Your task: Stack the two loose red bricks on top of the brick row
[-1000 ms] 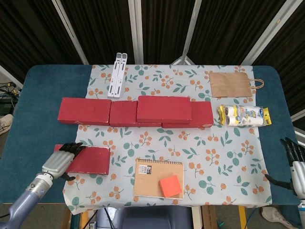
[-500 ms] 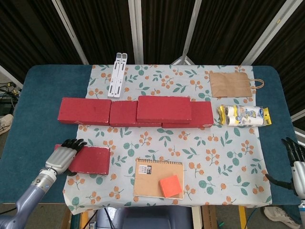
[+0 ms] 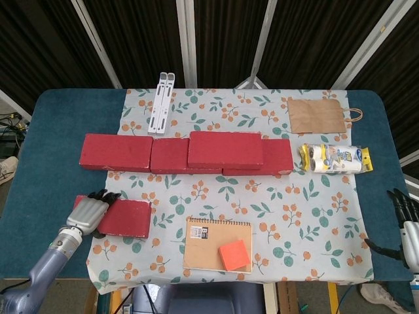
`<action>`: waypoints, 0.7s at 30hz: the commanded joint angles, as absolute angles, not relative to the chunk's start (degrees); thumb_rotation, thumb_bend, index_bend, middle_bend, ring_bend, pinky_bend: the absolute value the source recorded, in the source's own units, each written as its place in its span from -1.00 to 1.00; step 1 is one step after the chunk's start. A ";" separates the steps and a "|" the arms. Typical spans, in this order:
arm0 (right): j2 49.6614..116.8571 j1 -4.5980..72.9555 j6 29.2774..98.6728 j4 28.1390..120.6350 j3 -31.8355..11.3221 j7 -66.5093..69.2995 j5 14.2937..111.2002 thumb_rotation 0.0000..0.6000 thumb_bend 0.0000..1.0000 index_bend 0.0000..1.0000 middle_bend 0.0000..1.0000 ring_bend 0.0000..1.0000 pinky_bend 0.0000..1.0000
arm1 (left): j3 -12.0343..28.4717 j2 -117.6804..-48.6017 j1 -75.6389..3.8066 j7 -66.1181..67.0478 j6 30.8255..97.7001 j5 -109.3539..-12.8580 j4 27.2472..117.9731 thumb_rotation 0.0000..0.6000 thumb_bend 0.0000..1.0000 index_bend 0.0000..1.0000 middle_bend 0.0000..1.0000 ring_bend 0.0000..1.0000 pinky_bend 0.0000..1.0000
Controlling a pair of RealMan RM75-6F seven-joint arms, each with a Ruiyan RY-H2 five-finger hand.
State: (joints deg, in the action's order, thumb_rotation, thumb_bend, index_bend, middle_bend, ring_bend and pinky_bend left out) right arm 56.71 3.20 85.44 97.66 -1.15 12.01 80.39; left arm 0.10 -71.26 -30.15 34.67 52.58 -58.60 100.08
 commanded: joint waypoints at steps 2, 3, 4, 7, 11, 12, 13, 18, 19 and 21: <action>56.75 3.16 85.20 97.62 -1.34 12.03 80.41 1.00 -0.93 -1.00 -0.99 -1.00 -1.00 | 0.04 -71.08 -31.02 36.58 53.62 -57.16 100.89 1.00 -0.98 -0.64 -0.43 -0.56 -0.42; 56.75 3.14 85.13 97.63 -1.37 12.01 80.45 1.00 -0.93 -1.00 -0.99 -1.00 -1.00 | 0.10 -70.88 -31.21 36.89 53.74 -56.78 101.17 1.00 -0.97 -0.60 -0.38 -0.52 -0.42; 56.75 3.13 85.05 97.64 -1.40 12.01 80.50 1.00 -0.93 -1.00 -0.99 -1.00 -1.00 | 0.24 -70.65 -31.42 37.10 53.87 -56.38 101.48 1.00 -0.97 -0.55 -0.33 -0.49 -0.41; 56.75 3.11 84.73 97.69 -1.54 11.99 80.40 1.00 -0.93 -1.00 -0.99 -1.00 -1.00 | 1.27 -69.38 -32.39 37.10 53.77 -54.79 102.80 1.00 -0.97 -0.48 -0.30 -0.46 -0.41; 56.80 3.11 84.14 97.78 -1.95 11.57 79.57 1.00 -0.93 -1.00 -0.99 -1.00 -1.00 | 4.14 -66.09 -34.95 35.54 51.90 -52.14 105.55 1.00 -0.97 -0.48 -0.33 -0.46 -0.41; 56.82 3.10 84.03 97.80 -2.04 11.51 79.41 1.00 -0.93 -1.00 -0.99 -1.00 -1.00 | 4.81 -65.10 -35.74 35.18 51.02 -51.36 106.24 1.00 -0.97 -0.49 -0.33 -0.47 -0.41; 56.84 3.11 83.91 97.80 -2.15 11.42 79.18 1.00 -0.93 -1.00 -0.99 -1.00 -1.00 | 5.59 -64.00 -36.60 34.58 49.89 -50.19 107.02 1.00 -0.97 -0.49 -0.34 -0.48 -0.42; 57.13 3.41 82.76 97.77 -2.67 10.29 77.95 1.00 -0.93 -1.00 -0.99 -1.00 -1.00 | 10.42 -58.33 -44.34 32.63 41.33 -41.55 105.99 1.00 -0.97 -0.51 -0.41 -0.52 -0.45; 57.21 3.50 82.49 97.77 -2.78 10.02 77.68 1.00 -0.93 -1.00 -0.99 -1.00 -1.00 | 10.66 -58.02 -46.03 33.15 39.94 -40.03 104.66 1.00 -0.97 -0.51 -0.42 -0.53 -0.46; 57.34 3.68 82.01 97.78 -2.93 9.51 77.24 1.00 -0.93 -1.00 -0.99 -1.00 -1.00 | 10.74 -58.10 -48.93 34.41 38.05 -37.46 102.00 1.00 -0.96 -0.52 -0.44 -0.56 -0.47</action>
